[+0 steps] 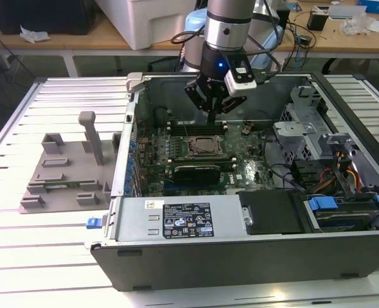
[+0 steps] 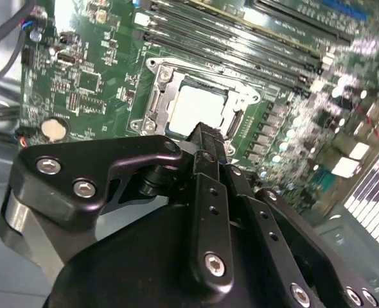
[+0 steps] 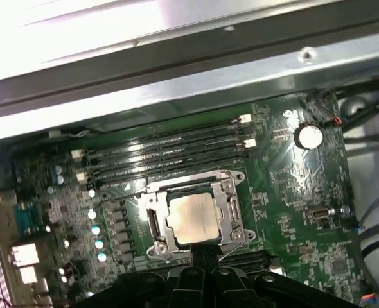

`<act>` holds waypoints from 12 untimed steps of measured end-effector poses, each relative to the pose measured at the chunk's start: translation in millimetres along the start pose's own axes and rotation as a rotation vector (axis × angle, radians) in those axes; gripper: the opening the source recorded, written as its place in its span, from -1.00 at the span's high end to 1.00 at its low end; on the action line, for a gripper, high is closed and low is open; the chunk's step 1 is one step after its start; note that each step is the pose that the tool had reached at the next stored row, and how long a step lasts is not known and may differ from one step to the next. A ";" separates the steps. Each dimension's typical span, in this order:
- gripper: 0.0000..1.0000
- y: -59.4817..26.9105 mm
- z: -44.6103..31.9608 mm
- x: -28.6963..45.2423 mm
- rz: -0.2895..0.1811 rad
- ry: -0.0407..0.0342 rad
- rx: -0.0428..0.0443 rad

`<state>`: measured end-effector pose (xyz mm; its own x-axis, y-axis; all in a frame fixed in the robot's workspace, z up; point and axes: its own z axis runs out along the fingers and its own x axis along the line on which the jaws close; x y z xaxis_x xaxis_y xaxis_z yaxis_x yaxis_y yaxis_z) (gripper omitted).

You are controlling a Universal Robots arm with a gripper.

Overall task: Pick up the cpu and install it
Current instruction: 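Install the first cpu locking lever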

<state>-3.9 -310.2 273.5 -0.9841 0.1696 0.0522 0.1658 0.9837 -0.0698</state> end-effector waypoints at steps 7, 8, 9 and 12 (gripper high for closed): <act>0.79 0.1 0.2 -0.1 -0.141 -0.0088 -0.0027; 0.79 0.0 0.2 0.0 -0.148 -0.0080 -0.0146; 0.79 0.0 0.2 0.0 -0.159 -0.0068 -0.0330; 0.79 0.1 0.2 0.0 -0.205 -0.0069 -0.0502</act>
<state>-3.8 -310.1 273.3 -0.9980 -0.0351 0.0533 -0.0356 0.9993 -0.0087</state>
